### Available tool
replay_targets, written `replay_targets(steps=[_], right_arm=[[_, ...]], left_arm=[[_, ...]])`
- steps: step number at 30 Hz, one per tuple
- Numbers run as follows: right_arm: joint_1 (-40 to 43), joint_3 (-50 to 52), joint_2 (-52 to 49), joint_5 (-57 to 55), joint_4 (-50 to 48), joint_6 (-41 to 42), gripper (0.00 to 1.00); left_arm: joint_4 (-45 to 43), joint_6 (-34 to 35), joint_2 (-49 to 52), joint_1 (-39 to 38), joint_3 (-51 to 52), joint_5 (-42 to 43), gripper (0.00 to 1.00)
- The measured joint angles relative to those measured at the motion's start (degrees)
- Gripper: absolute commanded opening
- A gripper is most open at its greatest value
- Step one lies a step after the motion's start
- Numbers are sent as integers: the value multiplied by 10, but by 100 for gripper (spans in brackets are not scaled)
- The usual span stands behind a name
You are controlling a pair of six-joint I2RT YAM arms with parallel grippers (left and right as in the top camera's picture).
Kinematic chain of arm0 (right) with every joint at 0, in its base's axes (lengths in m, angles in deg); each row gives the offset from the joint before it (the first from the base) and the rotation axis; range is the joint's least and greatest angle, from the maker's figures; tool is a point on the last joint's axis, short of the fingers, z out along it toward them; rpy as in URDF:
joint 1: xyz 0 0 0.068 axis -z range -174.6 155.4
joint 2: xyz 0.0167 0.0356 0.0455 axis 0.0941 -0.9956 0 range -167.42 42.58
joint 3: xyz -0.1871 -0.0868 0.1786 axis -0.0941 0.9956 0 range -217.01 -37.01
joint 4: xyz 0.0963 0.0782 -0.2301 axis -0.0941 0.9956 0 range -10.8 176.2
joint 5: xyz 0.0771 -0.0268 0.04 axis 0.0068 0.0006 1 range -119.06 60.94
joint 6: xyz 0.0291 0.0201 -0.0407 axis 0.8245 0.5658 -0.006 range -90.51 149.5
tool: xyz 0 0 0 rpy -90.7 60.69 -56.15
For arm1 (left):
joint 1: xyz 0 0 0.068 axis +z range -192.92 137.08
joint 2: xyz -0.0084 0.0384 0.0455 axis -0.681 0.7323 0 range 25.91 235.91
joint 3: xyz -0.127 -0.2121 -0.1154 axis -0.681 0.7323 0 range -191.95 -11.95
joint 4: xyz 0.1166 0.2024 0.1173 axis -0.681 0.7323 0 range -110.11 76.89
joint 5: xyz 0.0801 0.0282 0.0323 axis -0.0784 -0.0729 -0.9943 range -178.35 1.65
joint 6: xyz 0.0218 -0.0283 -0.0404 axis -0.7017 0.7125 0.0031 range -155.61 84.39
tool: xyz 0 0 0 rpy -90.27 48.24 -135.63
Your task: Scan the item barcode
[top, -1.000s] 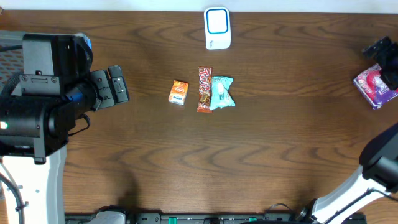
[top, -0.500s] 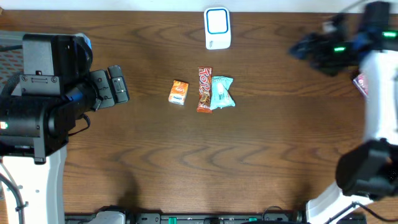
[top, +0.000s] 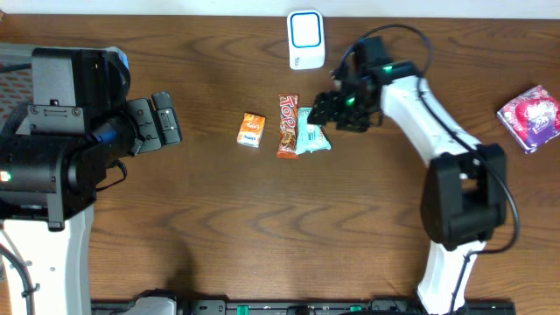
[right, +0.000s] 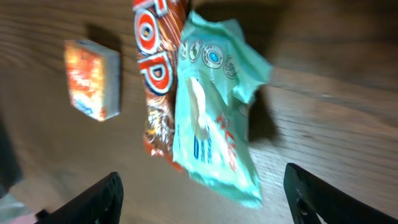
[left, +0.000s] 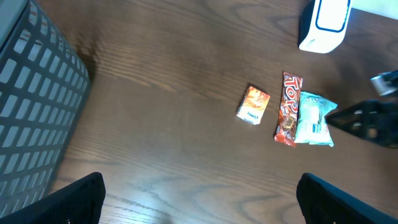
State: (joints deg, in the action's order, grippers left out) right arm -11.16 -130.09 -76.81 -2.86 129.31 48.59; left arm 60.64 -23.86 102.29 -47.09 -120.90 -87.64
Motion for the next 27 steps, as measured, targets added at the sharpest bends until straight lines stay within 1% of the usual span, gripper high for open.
replay_targets(steps=[2, 3, 5, 6, 8, 9, 14, 18, 22, 25, 27], right_arm=[[-13, 0, -20, -7, -6, 10, 71], [-17, 1, -28, -9, -7, 14, 65], [-24, 2, -46, -18, -11, 19, 39], [-26, 3, -52, -25, -11, 24, 28], [-27, 3, -60, -34, -11, 26, 7], [-27, 3, -61, -36, -10, 25, 1], [-21, -10, -60, -50, 21, 16, 1], [-18, -62, -60, -131, 119, 9, 1], [-28, -136, -56, -319, 205, 31, 1], [-44, -148, -46, -464, 236, 71, 1], [-55, -132, -42, -548, 228, 107, 1]], left_arm=[[0, 0, 0, 0, 0, 0, 98], [0, 0, 0, 0, 0, 0, 98], [0, 0, 0, 0, 0, 0, 98], [0, 0, 0, 0, 0, 0, 98], [0, 0, 0, 0, 0, 0, 98], [0, 0, 0, 0, 0, 0, 98], [0, 0, 0, 0, 0, 0, 98], [0, 0, 0, 0, 0, 0, 98], [0, 0, 0, 0, 0, 0, 98], [0, 0, 0, 0, 0, 0, 98], [0, 0, 0, 0, 0, 0, 98]])
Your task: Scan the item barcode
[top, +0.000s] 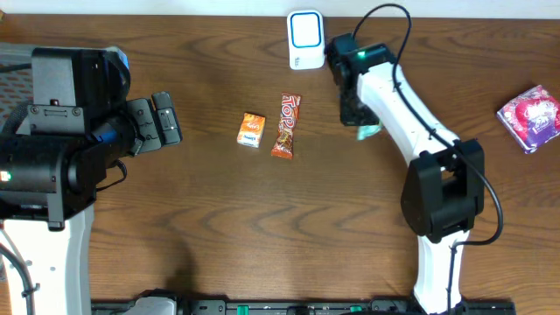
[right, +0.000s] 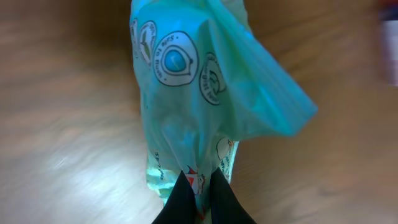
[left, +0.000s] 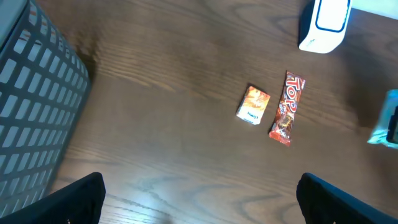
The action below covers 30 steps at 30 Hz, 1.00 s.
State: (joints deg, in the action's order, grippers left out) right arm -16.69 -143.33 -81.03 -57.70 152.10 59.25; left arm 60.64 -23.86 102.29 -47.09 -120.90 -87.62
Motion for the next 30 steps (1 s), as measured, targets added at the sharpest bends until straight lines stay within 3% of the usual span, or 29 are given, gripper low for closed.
replay_targets(steps=[5, 11, 15, 19, 21, 26, 30], right_arm=[[-11, 105, 2, -116, -71, 53, 1], [-9, 188, 2, -151, -127, 74, 16], [-17, 192, 2, -132, -135, 74, 27], [-43, 192, 2, -103, -151, 71, 56], [-59, 192, 2, -95, -158, 71, 65], [-99, 184, 2, -82, -164, 47, 67], [-105, 134, 2, -73, -102, 38, 77]], left_arm=[[0, 0, 0, 0, 0, 0, 98], [0, 0, 0, 0, 0, 0, 98], [0, 0, 0, 0, 0, 0, 98], [0, 0, 0, 0, 0, 0, 98], [0, 0, 0, 0, 0, 0, 98], [0, 0, 0, 0, 0, 0, 98], [0, 0, 0, 0, 0, 0, 98]])
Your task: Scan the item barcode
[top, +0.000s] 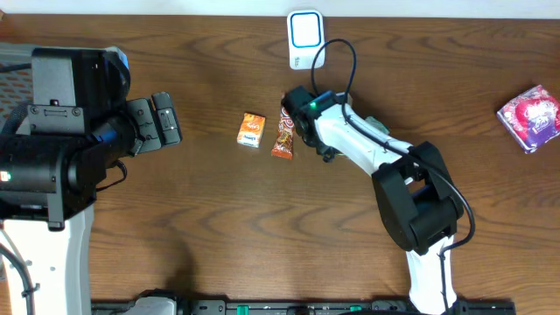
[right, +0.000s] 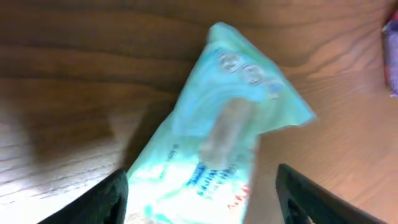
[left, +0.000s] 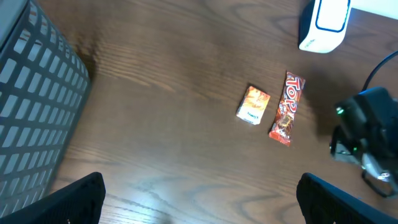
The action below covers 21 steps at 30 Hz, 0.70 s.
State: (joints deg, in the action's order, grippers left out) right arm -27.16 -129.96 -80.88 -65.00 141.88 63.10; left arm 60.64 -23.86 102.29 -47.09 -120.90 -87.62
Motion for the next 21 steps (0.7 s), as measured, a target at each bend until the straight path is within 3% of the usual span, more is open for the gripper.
replay_targets(steps=[5, 9, 15, 21], right_arm=[[6, -117, 0, 10, 90, -15, 78], [9, -180, 0, 49, 108, -48, 78], [10, -180, 0, 165, 59, -121, 78], [10, -121, 0, 214, -5, -146, 87]], left_arm=[[0, 0, 0, 0, 0, 0, 98], [0, 0, 0, 0, 0, 0, 98], [0, 0, 0, 0, 0, 0, 98], [0, 0, 0, 0, 0, 0, 98]])
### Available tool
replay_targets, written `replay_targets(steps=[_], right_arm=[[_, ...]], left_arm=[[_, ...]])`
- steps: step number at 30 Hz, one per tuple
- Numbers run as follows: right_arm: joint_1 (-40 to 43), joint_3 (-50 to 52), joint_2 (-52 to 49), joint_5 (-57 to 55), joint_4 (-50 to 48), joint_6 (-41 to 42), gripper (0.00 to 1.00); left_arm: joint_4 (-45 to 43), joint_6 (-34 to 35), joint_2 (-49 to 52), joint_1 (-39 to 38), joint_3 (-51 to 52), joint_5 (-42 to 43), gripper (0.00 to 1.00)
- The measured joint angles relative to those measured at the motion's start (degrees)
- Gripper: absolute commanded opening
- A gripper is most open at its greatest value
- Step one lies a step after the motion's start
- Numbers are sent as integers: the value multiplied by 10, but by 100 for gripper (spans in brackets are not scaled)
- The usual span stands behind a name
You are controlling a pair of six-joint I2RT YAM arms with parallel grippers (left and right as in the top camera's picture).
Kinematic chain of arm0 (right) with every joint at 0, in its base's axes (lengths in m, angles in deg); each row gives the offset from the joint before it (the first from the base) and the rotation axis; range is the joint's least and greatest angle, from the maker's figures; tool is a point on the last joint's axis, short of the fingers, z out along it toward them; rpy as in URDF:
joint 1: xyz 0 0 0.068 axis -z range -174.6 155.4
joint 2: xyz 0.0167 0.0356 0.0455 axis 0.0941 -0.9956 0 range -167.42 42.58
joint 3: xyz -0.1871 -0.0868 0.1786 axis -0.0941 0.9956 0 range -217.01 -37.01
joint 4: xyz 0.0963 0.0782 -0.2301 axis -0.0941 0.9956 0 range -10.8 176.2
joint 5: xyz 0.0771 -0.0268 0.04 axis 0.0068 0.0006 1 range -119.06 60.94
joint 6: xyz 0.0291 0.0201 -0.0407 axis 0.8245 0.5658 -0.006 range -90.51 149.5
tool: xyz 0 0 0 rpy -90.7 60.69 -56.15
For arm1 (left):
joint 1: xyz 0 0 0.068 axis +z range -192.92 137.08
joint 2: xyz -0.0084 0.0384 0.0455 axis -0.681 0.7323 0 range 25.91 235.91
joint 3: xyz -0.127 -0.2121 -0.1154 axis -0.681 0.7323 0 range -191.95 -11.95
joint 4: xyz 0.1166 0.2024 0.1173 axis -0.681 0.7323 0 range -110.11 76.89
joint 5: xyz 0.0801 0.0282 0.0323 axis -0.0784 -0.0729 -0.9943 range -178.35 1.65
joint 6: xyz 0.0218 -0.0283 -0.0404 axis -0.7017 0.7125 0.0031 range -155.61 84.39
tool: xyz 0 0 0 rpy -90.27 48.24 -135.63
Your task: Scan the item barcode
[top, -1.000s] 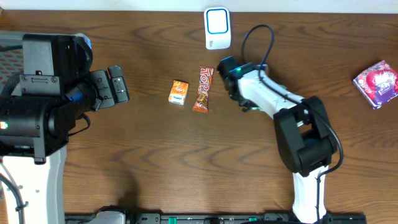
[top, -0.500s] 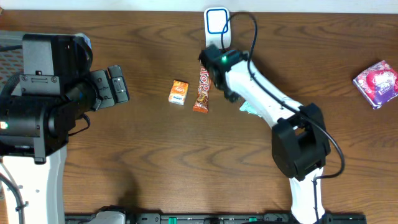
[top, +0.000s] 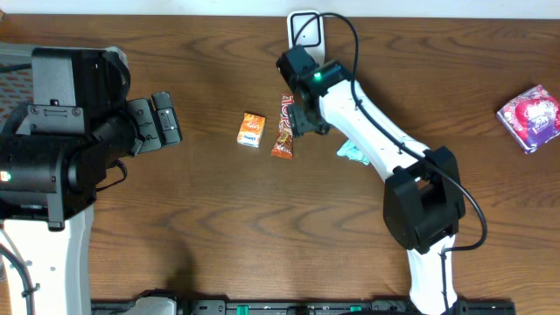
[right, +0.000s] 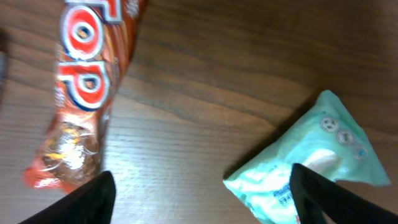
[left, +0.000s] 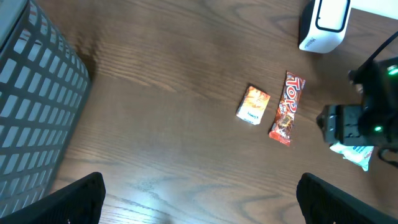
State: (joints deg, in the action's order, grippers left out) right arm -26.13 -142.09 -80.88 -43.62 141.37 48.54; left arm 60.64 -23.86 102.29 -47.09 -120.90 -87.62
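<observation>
A teal packet (top: 353,151) lies flat on the wooden table, right of an orange-red TOP bar (top: 284,125) and a small orange box (top: 251,129). The white scanner (top: 305,26) stands at the back edge, partly behind the right arm. My right gripper (top: 302,118) hangs open and holding nothing, over the table between the TOP bar (right: 84,93) and the teal packet (right: 311,168). My left gripper (left: 199,202) is open and empty, high over the table's left side. From there I see the box (left: 253,104), the bar (left: 287,116) and the packet (left: 354,152).
A pink packet (top: 529,116) lies at the far right of the table. A grey mesh basket (left: 31,93) stands at the left edge. The right arm (top: 376,131) stretches across the table's middle right.
My right gripper, then open right over the teal packet, now hangs between the TOP bar and the packet. The packet lies on the table to its right. The left arm is unmoved.
My right gripper was first open over the teal packet, which lay against the TOP bar. Then it was shut on the packet, held up near the scanner. Then it was open with the packet lying below it, and now it hangs beside the bar.
</observation>
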Motion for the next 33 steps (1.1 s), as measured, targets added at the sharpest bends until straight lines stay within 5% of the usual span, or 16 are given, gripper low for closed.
replay_targets(steps=[11, 25, 26, 30, 33], right_arm=[[58, 113, 0, -49, -14, 9, 86], [133, 56, 0, 88, 133, -32, 76], [135, 33, 0, 90, 146, -33, 71], [137, -49, 0, 97, 167, -38, 23], [137, -74, 0, 99, 158, -40, 12]], left_arm=[[0, 0, 0, 0, 0, 0, 98], [0, 0, 0, 0, 0, 0, 98], [0, 0, 0, 0, 0, 0, 98], [0, 0, 0, 0, 0, 0, 98], [0, 0, 0, 0, 0, 0, 98]])
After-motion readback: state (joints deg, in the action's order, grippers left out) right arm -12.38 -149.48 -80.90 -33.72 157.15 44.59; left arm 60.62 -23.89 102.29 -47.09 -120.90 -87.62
